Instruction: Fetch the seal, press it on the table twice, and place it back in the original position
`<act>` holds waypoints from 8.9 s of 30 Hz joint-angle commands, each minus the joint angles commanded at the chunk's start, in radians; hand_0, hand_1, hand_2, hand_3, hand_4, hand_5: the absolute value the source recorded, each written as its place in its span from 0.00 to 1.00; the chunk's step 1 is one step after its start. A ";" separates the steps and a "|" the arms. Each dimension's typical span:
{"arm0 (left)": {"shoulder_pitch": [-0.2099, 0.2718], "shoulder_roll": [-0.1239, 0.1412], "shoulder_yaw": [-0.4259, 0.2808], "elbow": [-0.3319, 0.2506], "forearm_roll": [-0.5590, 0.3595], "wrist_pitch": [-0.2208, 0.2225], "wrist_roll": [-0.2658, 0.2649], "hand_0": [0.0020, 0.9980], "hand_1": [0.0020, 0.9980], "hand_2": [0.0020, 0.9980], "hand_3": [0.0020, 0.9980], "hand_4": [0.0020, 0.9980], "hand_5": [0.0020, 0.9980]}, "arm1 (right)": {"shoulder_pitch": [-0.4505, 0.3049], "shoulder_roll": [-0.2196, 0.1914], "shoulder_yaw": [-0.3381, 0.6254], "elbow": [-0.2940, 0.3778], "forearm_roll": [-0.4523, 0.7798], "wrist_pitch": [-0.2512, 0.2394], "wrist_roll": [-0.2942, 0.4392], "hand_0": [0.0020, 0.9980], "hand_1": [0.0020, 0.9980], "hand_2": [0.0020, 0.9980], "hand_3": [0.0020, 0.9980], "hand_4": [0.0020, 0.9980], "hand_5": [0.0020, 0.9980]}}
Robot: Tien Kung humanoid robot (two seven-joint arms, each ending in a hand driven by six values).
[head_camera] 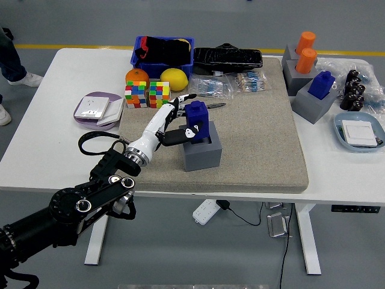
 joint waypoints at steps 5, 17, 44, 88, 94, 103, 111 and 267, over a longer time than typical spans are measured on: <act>-0.006 0.033 -0.060 0.010 -0.015 0.009 -0.017 0.83 0.52 0.48 0.89 0.42 0.00 | -0.003 -0.002 0.004 -0.001 -0.002 0.000 0.001 0.80 0.71 0.69 0.65 0.77 0.54; -0.015 0.098 -0.065 0.103 -0.028 0.022 -0.041 0.83 0.52 0.48 0.88 0.43 0.00 | -0.006 0.002 -0.011 -0.002 0.007 0.004 0.000 0.80 0.71 0.69 0.65 0.77 0.54; -0.031 0.107 0.040 0.334 -0.133 0.013 -0.052 0.83 0.52 0.48 0.88 0.44 0.00 | -0.010 0.003 -0.013 0.002 0.013 0.007 0.001 0.80 0.71 0.69 0.65 0.77 0.54; 0.030 0.014 0.133 0.353 -0.230 0.043 -0.166 0.83 0.52 0.47 0.87 0.45 0.00 | -0.010 0.008 -0.010 0.010 0.016 0.010 0.006 0.80 0.71 0.69 0.65 0.78 0.54; 0.038 0.023 0.134 0.337 -0.225 0.041 -0.167 0.83 0.52 0.47 0.86 0.46 0.00 | -0.009 0.007 -0.009 0.011 0.015 0.011 0.007 0.80 0.71 0.69 0.65 0.78 0.54; 0.044 0.030 0.131 0.294 -0.186 0.047 -0.161 0.83 0.52 0.47 0.86 0.46 0.00 | -0.009 0.003 -0.006 0.011 0.014 0.012 0.007 0.80 0.71 0.69 0.65 0.78 0.54; 0.045 0.026 0.151 0.291 -0.142 0.050 -0.155 0.83 0.53 0.47 0.86 0.46 0.00 | -0.009 0.005 -0.014 0.011 0.016 0.013 0.006 0.80 0.71 0.69 0.65 0.78 0.54; -0.201 0.159 0.216 -0.136 0.260 -0.103 0.295 0.82 0.52 0.47 0.88 0.45 0.00 | -0.008 -0.028 0.002 0.013 0.004 0.014 0.011 0.80 0.71 0.69 0.65 0.79 0.54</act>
